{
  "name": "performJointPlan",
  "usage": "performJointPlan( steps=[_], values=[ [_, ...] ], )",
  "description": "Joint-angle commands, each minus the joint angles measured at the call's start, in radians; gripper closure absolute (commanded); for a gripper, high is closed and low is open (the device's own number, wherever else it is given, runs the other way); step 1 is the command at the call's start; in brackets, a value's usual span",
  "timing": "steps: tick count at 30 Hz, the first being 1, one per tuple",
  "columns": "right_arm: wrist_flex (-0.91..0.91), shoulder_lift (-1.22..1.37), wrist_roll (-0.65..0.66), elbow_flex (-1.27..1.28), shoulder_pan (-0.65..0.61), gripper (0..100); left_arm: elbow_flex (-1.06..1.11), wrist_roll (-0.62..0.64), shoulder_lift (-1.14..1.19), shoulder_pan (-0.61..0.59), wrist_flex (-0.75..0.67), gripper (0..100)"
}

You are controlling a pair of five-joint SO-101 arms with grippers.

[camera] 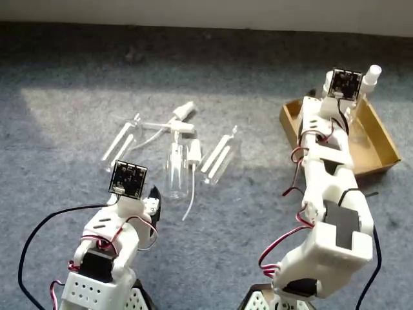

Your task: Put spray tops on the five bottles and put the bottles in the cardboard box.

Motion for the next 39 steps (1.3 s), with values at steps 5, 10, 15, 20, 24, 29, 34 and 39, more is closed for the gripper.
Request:
performJointPlan(
  steps=[5,10,15,20,24,29,34,39],
  values=[
    [0.005,-0.081,0.029,-0.008,-0.019,82.4,0.021,0.006,-0.007,-0.008,-0.014,99],
    [-0.002,-0.016,0.032,-0.018,-0.019,82.4,0.021,0.006,-0.007,-0.008,-0.014,99],
    [-0.031,0.067,0.032,-0.019,-0.019,82.4,0.021,0.006,-0.007,-0.008,-0.014,99],
    [-0.111,0.073,0.032,-0.012,-0.027,82.4,0.021,0.006,-0.007,-0.008,-0.017,99],
    [-0.111,0.073,0.034,-0.012,-0.030,77.3,0.021,0.006,-0.007,-0.008,-0.018,99],
    [-0.111,0.073,0.032,-0.012,-0.030,75.9,0.021,0.006,-0.007,-0.008,-0.018,99],
    [-0.111,0.071,0.032,-0.012,-0.030,75.9,0.021,0.006,-0.007,-0.008,-0.018,99],
    [-0.111,0.065,0.035,-0.012,-0.028,75.7,0.021,0.006,-0.007,-0.008,-0.018,99]
  ],
)
